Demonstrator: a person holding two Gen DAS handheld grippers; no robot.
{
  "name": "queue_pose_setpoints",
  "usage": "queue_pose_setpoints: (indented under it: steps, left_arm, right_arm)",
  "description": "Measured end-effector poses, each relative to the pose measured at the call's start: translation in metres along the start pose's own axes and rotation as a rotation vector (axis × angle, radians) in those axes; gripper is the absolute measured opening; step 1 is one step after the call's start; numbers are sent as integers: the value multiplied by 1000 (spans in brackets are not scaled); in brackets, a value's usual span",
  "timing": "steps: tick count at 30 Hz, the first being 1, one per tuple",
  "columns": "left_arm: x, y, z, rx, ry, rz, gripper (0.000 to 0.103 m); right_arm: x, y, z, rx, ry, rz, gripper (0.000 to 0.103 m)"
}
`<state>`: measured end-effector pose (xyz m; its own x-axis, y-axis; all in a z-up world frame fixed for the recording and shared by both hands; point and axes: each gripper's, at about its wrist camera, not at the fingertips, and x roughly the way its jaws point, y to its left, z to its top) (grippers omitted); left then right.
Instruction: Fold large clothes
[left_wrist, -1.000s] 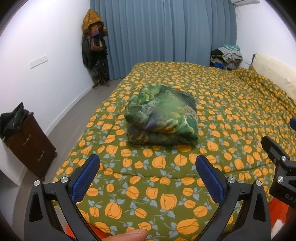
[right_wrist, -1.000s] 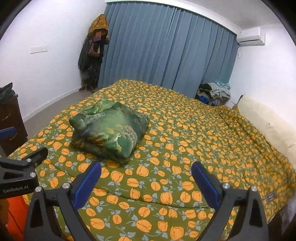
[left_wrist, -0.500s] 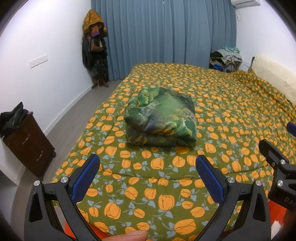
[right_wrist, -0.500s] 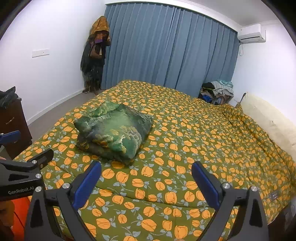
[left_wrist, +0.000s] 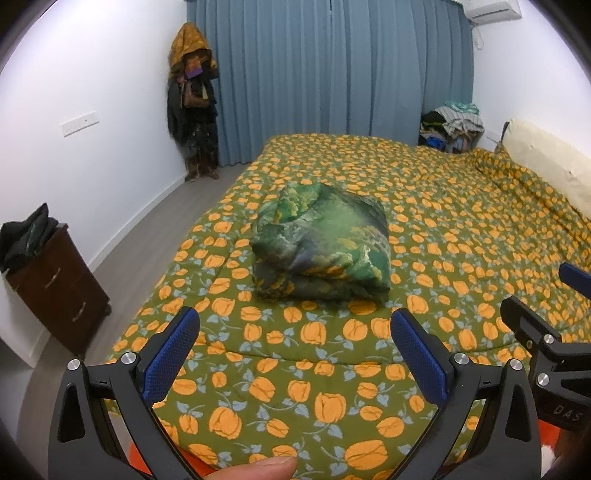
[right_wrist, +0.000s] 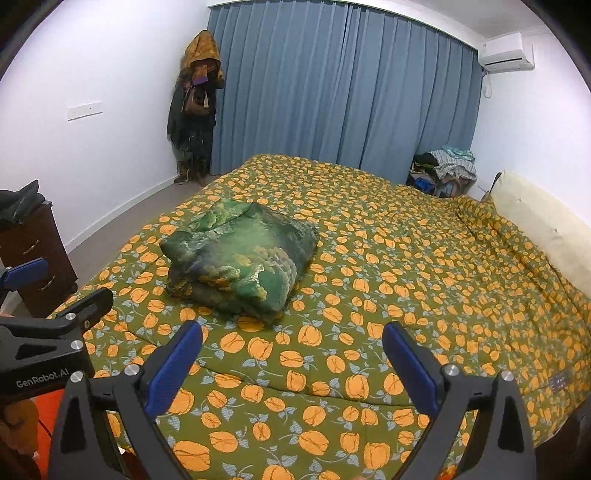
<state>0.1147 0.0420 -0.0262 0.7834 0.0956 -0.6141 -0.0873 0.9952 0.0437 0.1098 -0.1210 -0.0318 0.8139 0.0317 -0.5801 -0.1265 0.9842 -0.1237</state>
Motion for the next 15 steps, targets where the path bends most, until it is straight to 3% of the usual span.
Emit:
queue_pose_setpoints:
  steps: [15]
  left_arm:
    - [3,-6,1,10,14,7,103]
  right_arm:
    - [2,-6,-1,13,13,16,99]
